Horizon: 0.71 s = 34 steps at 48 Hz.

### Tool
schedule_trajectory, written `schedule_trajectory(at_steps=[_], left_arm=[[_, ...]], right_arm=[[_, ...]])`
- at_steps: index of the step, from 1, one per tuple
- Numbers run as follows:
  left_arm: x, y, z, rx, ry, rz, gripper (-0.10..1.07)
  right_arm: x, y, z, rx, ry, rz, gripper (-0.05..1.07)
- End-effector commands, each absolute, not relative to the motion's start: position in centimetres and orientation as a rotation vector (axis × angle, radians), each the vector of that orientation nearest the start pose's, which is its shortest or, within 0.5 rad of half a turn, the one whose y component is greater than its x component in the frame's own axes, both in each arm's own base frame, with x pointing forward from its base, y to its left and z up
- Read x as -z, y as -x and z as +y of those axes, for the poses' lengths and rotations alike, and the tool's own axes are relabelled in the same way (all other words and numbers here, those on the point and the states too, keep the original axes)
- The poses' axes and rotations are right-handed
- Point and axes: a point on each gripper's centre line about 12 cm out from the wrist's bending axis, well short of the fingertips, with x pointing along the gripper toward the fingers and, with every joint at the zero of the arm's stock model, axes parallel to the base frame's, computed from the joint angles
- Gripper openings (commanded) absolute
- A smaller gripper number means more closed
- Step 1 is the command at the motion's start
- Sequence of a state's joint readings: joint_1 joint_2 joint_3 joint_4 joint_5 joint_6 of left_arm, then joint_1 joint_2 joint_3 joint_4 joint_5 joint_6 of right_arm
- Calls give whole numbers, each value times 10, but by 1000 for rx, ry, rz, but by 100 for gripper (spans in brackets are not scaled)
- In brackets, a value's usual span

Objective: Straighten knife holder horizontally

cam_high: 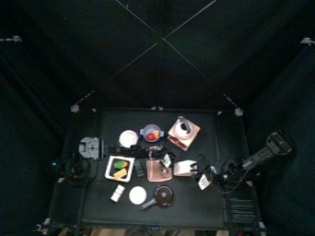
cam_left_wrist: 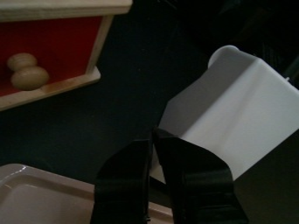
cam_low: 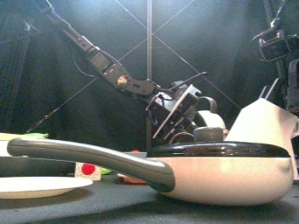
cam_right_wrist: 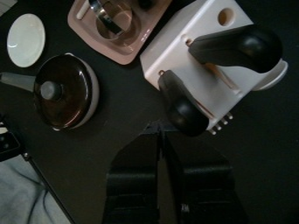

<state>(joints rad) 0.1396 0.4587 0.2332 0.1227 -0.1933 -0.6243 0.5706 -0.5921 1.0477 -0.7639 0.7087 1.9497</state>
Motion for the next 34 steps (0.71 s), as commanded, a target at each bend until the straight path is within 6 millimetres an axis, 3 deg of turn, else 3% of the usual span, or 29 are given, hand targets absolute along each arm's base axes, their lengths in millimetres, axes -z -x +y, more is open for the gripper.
schedule_trajectory(at_steps=[1,8,18,34], left_arm=[[-153,-521,75,-227,530,387,54],[-164,-519,74,-212,502,374,54],[-185,-505,59,-135,326,387,54],[-215,-469,4,-22,303,364,54]], right_arm=[[-197,-208,72,440,-756,743,32],[-200,-207,75,412,-758,741,32],[-205,-204,82,348,-761,735,32],[-201,-203,81,338,-738,734,32]])
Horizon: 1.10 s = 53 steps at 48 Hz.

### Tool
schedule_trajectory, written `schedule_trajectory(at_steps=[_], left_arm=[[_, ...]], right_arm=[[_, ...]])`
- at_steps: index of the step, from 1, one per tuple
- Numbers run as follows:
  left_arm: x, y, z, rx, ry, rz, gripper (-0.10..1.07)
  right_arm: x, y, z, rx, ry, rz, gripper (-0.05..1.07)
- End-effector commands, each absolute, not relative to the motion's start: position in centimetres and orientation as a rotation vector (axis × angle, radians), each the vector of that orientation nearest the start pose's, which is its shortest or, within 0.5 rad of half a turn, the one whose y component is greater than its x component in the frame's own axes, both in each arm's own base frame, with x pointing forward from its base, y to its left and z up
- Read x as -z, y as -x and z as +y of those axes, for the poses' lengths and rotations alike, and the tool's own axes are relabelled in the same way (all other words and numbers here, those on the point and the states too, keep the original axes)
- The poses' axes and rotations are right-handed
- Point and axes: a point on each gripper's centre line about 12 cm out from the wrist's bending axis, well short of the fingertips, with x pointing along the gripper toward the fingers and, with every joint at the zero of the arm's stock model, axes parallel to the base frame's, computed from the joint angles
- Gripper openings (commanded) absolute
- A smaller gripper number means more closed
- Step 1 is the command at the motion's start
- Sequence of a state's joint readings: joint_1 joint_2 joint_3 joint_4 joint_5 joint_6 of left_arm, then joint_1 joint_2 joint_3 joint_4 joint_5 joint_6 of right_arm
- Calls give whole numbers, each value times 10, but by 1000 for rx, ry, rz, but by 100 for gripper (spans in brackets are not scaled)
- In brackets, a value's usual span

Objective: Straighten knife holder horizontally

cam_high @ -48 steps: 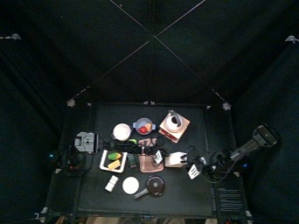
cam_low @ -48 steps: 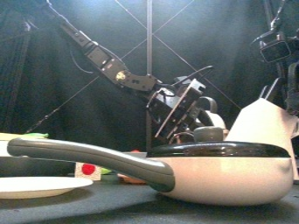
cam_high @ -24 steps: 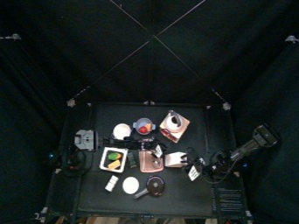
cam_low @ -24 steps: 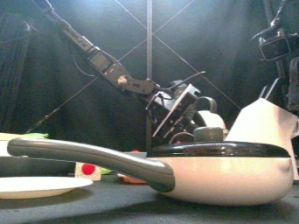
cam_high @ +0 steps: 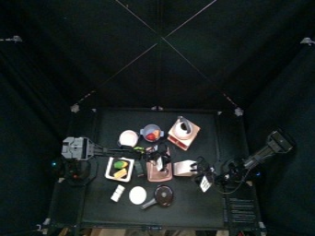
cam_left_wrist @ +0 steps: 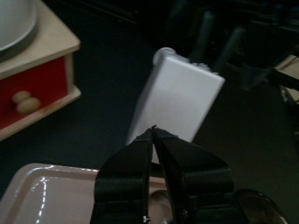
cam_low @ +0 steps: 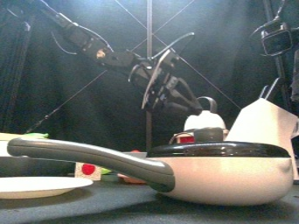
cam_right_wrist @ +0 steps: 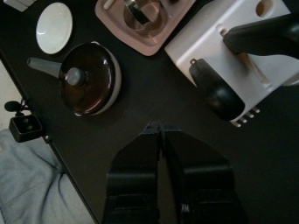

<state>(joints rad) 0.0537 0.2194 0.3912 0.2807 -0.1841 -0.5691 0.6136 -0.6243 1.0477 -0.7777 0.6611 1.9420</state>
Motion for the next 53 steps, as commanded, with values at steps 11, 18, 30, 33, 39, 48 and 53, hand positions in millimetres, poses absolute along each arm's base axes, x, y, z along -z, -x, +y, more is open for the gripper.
schedule_trajectory(at_steps=[11,18,30,33,39,48,53], left_arm=[[-218,-458,-21,47,304,338,54],[-220,-451,-32,90,309,300,54],[-218,-429,-41,131,347,248,54],[-217,-425,-43,139,359,230,54],[-218,-418,-42,147,382,188,54],[-213,-405,-43,153,394,182,54],[-212,-397,-46,169,394,170,54]], right_arm=[[-196,-205,86,275,-732,739,32],[-193,-210,92,223,-710,739,32],[-193,-219,91,164,-671,707,32],[-195,-219,92,155,-674,702,32],[-195,-223,85,176,-664,688,32],[-194,-235,73,204,-693,668,32],[-196,-248,74,169,-692,658,32]])
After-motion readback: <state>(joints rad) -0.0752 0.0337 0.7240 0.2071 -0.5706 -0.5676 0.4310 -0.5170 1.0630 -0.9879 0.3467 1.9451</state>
